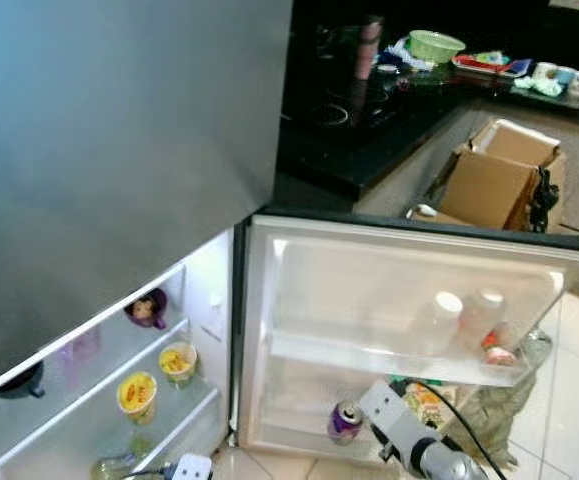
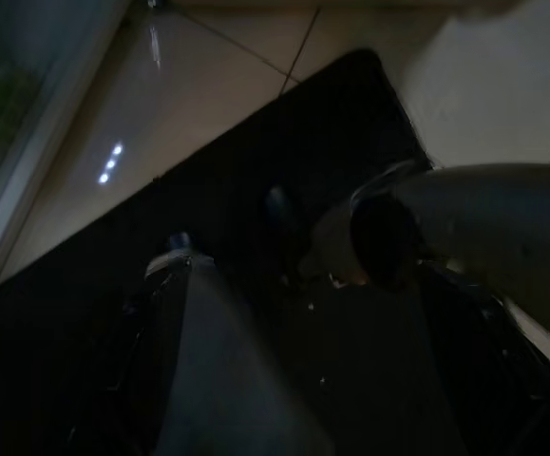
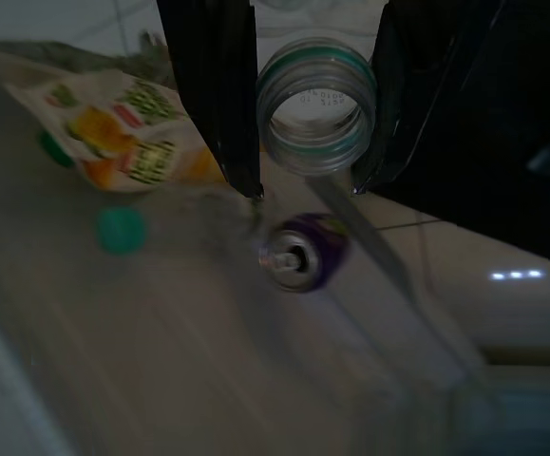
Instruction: Restocking fridge
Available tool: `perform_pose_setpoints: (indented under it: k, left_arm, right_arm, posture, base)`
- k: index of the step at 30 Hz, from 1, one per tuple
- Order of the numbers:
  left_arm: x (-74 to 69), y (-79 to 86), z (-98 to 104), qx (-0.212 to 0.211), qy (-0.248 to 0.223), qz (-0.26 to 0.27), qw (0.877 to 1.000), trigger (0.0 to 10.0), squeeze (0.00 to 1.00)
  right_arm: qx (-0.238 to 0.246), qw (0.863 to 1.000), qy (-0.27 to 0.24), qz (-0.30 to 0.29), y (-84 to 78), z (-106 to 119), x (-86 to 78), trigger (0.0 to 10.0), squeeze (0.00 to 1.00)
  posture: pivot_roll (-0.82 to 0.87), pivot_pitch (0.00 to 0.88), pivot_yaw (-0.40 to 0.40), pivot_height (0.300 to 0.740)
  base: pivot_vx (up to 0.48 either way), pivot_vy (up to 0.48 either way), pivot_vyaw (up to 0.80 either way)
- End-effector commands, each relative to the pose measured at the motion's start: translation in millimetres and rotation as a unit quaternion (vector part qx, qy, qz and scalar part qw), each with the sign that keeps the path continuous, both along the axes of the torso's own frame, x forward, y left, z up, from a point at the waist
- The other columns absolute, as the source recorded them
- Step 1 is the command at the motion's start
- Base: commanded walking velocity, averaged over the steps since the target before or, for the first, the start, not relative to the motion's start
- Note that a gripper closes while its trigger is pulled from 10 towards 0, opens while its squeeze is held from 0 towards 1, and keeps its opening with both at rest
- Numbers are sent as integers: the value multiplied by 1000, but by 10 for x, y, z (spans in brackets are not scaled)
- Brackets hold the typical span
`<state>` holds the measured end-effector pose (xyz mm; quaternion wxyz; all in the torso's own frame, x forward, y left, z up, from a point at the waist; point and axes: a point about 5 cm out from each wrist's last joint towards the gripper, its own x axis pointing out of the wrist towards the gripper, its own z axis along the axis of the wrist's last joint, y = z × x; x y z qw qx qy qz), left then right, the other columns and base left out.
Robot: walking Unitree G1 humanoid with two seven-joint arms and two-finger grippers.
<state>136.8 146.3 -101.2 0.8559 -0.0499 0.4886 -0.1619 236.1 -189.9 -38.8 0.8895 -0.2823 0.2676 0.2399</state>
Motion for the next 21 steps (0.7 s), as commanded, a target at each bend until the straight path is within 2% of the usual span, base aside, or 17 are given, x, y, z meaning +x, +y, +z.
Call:
perform_pose_setpoints:
  k: [1, 4, 6, 9, 11, 13, 14, 16, 21]
  left_arm:
    - [-26, -24, -10, -3, 5, 1, 1000, 10000, 0]
    - [-29, -28, -9, -8, 6, -5, 1000, 10000, 0]
    - [-43, -44, -11, -9, 7, -23, 1000, 10000, 0]
    - [-48, -48, -13, -10, 7, -17, 1000, 10000, 0]
    - [-33, -41, -10, -10, 3, -1, 1000, 10000, 0]
    - [-30, -39, -8, -9, 2, 2, 1000, 10000, 0]
    - [-27, -38, -8, -8, 1, 1, 1000, 10000, 0]
    - [-27, -38, -8, -8, 1, 1, 1000, 10000, 0]
    - [-21, -28, -3, -9, -3, 3, 1000, 10000, 0]
  right_arm:
    - [7, 1000, -7, 22, 61, 32, 36, 10000, 0]
    - [9, 999, -14, 39, 104, 62, 75, 10000, 0]
    - [10, 999, -21, 49, 134, 94, 114, 10000, 0]
    - [22, 997, -32, 59, 183, 145, 168, 10000, 0]
    - [65, 994, -46, 80, 311, 243, 259, 10000, 0]
    - [76, 992, -48, 85, 342, 266, 277, 10000, 0]
    - [124, 986, -47, 101, 457, 332, 322, 10000, 0]
    - [124, 986, -47, 101, 457, 332, 322, 10000, 0]
    - [227, 959, -29, 168, 752, 466, 348, 10000, 0]
  posture:
    - [-63, 0, -73, 740]
    - [-63, 0, -73, 740]
    - [-61, 0, -77, 740]
    - [-62, 0, -78, 740]
    - [-63, 0, -81, 740]
    - [-63, 0, -81, 740]
    - [-63, 0, -83, 740]
    - [-63, 0, -83, 740]
    - [-60, 0, -90, 740]
  base:
    - [0, 0, 0]
    - [0, 0, 0]
    - [0, -480, 0]
    - [0, -480, 0]
    - [0, -225, 0]
    - [0, 0, 0]
    - [0, 0, 0]
    - [0, 0, 0]
    - [0, 0, 0]
